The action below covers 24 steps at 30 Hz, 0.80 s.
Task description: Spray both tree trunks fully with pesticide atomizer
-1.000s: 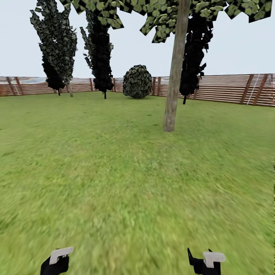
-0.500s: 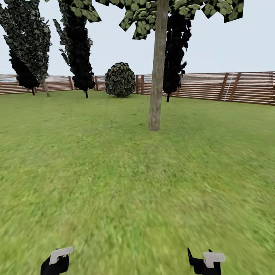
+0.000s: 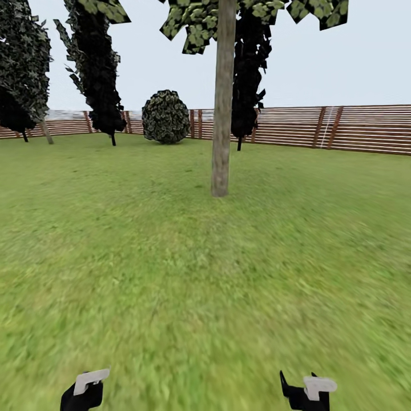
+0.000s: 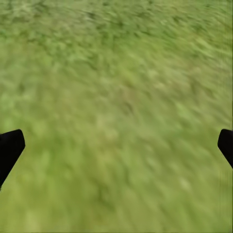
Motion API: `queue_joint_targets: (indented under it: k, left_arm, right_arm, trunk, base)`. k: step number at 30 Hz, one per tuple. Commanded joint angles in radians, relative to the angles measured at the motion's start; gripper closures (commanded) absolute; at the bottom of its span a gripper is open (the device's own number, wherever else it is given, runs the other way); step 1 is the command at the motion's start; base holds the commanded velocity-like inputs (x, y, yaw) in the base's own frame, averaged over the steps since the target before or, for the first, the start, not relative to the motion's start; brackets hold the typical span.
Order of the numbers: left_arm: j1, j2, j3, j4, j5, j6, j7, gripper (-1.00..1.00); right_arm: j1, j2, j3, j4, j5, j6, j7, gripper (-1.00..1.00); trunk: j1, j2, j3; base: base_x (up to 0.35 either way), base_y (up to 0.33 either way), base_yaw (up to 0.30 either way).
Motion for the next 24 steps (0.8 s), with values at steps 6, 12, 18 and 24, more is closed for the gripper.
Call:
queue_joint_targets:
  k: [6,12,18,24]
  left_arm:
    - [-0.001,0.0,-0.002,0.001,0.011,-0.004,-0.001,1.0]
    - [-0.001,0.0,-0.001,0.001,0.012,-0.004,-0.001,1.0]
    - [0.001,-0.005,-0.005,0.009,0.007,-0.001,0.001,1.0]
    - [0.012,-0.008,-0.005,0.013,0.007,0.0,0.001,1.0]
  right_arm:
    - [-0.001,0.005,0.0,0.096,-0.003,-0.003,-0.001,-1.0]
    - [-0.001,0.009,0.002,0.123,-0.005,-0.003,0.002,-1.0]
    - [-0.007,0.036,0.007,0.122,0.001,-0.002,0.004,-1.0]
    - [-0.008,0.037,0.007,0.125,-0.001,-0.002,0.004,-1.0]
  trunk:
    - [0.0,0.0,-0.001]
    - [0.0,0.0,-0.001]
    - [0.0,0.0,-0.001]
    - [0.0,0.0,-0.001]
  base:
    - [0.338,0.0,-0.001]
    - [0.338,0.0,0.0]
    - [0.255,0.0,0.0]
    - [0.0,0.0,0.0]
